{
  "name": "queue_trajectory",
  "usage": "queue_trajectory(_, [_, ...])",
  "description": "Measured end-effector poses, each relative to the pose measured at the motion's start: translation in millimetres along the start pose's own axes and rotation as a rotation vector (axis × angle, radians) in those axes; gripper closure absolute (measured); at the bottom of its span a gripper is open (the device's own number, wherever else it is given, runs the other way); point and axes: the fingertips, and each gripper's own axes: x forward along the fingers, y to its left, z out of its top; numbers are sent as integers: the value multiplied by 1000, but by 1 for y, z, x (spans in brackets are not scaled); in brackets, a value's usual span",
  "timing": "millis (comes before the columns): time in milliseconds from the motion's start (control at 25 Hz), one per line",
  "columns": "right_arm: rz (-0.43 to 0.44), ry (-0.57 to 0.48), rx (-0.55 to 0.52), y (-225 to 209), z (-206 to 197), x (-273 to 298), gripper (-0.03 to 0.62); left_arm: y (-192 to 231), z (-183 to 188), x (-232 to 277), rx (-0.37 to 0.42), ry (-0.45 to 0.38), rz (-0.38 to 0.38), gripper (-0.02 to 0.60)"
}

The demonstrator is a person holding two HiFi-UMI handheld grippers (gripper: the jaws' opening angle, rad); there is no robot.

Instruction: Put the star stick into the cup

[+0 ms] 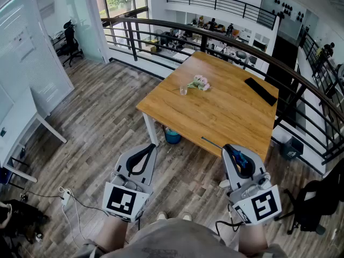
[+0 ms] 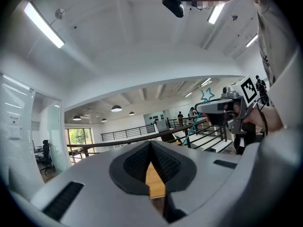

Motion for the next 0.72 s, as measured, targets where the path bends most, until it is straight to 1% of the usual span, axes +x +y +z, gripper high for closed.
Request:
queue_trajectory(200, [0,-8,10,-4,-2,-2,554,-4,-1,3,7,7,-1,565])
queue_trajectory(400, [2,-25,48,-12,-4,-5,554,-9,1,7,15,10,2,565])
queue_trajectory(720, [16,-18,61,-22,-12,-18,554,-28,-2,13,22,29,2,566])
